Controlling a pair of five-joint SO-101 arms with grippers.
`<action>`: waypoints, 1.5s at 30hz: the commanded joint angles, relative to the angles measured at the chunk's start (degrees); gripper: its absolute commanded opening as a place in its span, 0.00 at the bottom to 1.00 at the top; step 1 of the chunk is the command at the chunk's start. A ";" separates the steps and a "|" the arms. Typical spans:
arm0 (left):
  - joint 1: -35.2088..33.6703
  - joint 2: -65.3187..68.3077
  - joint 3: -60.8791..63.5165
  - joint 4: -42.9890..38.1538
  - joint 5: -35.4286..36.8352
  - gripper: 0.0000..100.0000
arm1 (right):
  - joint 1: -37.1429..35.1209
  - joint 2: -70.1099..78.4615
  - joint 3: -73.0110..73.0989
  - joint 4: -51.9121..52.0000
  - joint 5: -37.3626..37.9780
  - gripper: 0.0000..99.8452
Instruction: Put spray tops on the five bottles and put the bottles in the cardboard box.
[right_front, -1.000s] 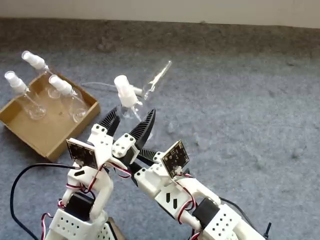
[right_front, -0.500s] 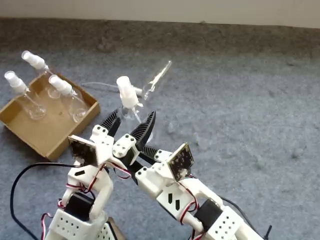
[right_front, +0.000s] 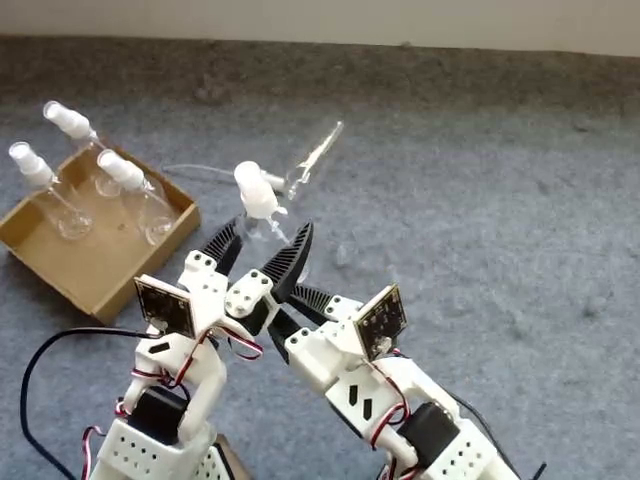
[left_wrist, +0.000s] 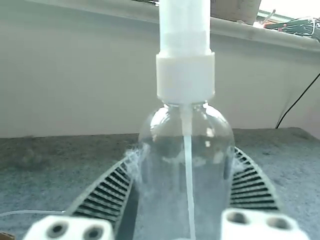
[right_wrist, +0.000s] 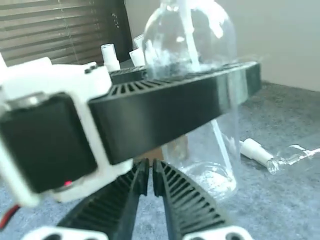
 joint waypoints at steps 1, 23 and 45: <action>-0.22 -0.13 0.57 0.00 0.44 0.08 | 4.00 -2.07 6.02 -0.66 0.44 0.01; 5.49 -0.13 0.57 0.00 0.18 0.08 | -4.62 -2.07 6.37 6.29 7.91 0.01; 6.02 -0.22 0.57 2.20 0.18 0.08 | 9.54 -2.07 6.20 6.64 8.00 0.01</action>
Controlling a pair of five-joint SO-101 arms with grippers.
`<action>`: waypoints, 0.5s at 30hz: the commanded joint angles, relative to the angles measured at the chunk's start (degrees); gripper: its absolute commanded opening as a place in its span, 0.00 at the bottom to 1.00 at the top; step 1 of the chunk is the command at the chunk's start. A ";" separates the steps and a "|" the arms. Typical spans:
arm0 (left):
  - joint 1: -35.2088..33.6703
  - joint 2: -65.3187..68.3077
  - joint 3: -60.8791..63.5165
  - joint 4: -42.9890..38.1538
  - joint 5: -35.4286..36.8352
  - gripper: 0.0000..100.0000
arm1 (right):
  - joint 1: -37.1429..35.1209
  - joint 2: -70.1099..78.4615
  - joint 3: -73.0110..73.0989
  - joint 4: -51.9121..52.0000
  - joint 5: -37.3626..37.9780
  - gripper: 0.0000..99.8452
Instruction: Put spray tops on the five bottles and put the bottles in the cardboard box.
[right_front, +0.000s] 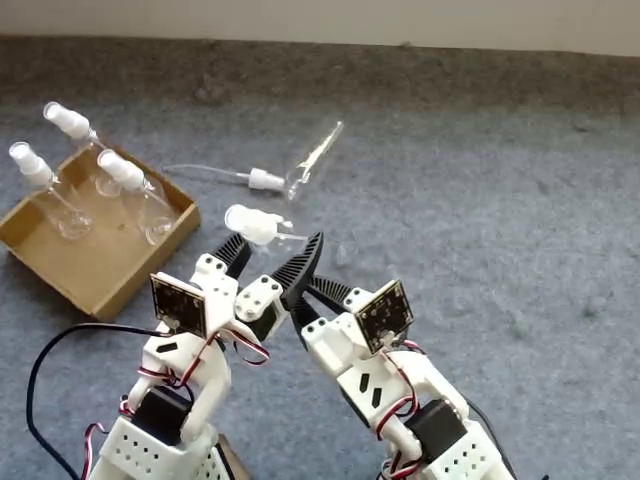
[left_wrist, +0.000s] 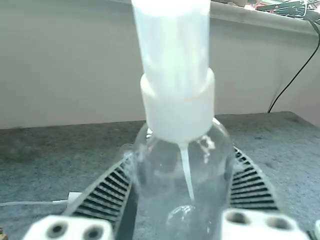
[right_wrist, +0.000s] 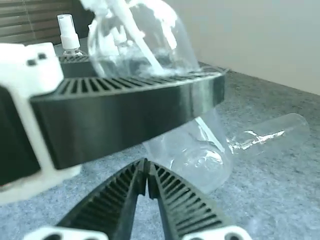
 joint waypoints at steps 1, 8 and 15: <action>1.01 -0.92 0.57 0.18 0.44 0.08 | 2.33 -0.75 6.20 0.22 0.44 0.01; 0.66 -0.92 0.57 0.00 0.35 0.08 | -0.04 -0.75 6.37 3.74 0.44 0.01; -0.13 -1.01 0.40 0.09 0.35 0.08 | -5.41 -0.75 6.20 9.19 0.09 0.01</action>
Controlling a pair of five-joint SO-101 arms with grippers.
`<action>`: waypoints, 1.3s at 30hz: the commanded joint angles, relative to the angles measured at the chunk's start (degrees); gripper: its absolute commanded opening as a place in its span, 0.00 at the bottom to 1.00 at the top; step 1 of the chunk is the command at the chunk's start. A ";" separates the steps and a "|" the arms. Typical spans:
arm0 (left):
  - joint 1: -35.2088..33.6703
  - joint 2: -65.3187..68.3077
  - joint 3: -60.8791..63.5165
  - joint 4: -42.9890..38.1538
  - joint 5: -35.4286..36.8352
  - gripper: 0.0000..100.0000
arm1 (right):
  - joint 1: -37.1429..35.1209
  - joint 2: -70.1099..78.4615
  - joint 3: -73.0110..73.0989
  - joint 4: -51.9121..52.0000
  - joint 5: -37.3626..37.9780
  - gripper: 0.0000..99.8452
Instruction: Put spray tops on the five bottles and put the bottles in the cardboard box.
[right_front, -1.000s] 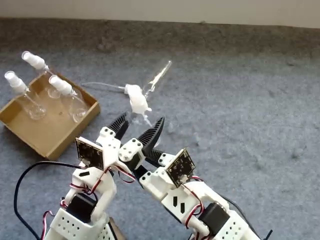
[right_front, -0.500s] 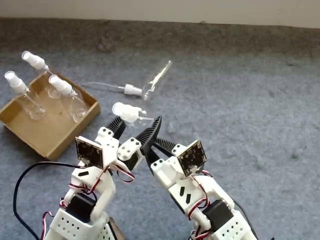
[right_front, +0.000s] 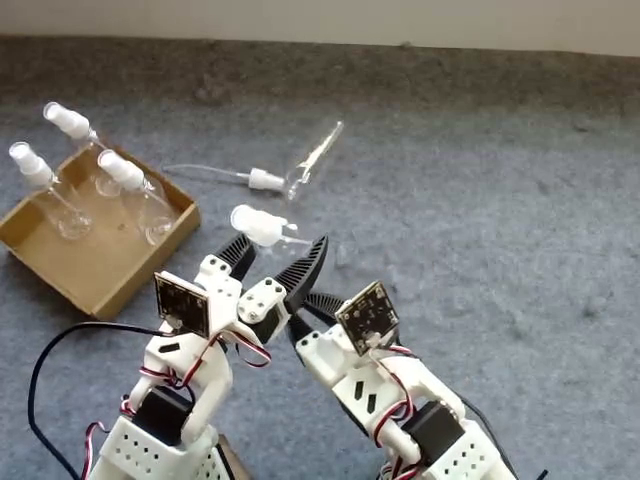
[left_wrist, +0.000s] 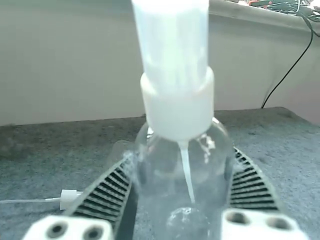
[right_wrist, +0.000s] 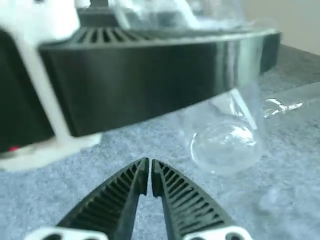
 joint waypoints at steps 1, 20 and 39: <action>-1.54 -1.01 0.40 -0.09 0.35 0.08 | -0.84 -0.75 6.20 0.66 0.18 0.01; -19.38 -0.84 -12.00 11.34 0.44 0.08 | 10.59 -0.75 6.29 0.66 0.18 0.01; -29.93 1.89 -34.33 28.22 -10.90 0.09 | 11.91 -0.75 6.29 2.59 0.18 0.01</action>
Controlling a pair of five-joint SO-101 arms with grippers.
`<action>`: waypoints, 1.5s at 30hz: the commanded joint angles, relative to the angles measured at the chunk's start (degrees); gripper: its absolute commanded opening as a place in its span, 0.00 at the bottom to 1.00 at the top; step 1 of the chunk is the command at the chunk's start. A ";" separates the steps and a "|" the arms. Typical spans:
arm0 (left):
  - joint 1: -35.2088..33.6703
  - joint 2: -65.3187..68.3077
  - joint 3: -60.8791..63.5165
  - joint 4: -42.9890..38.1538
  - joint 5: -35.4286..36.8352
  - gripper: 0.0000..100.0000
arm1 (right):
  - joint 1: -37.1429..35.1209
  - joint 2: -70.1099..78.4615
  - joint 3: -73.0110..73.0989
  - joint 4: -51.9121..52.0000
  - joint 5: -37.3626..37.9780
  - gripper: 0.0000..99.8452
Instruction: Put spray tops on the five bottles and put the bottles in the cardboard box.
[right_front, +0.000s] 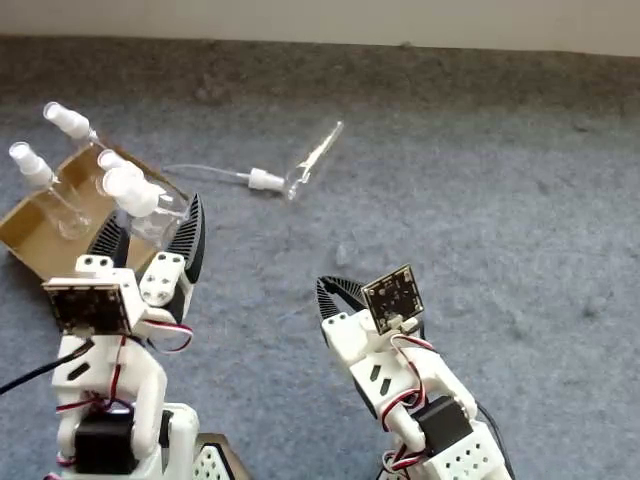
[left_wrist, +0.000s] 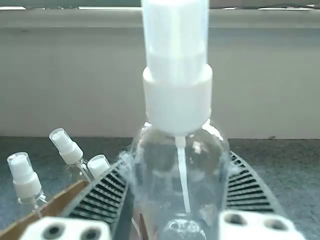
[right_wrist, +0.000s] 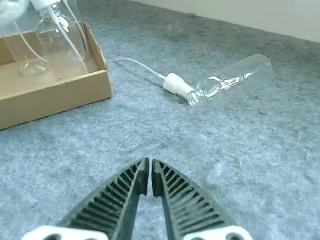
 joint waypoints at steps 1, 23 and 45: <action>-0.92 4.26 -12.70 4.66 -1.05 0.09 | 0.57 -0.75 6.29 0.22 0.26 0.01; -21.23 34.24 -25.63 6.59 -10.20 0.09 | 0.57 -0.66 6.29 0.31 0.26 0.01; -31.43 50.42 -3.03 -28.84 -9.93 0.09 | 0.57 -0.66 6.29 0.31 0.26 0.01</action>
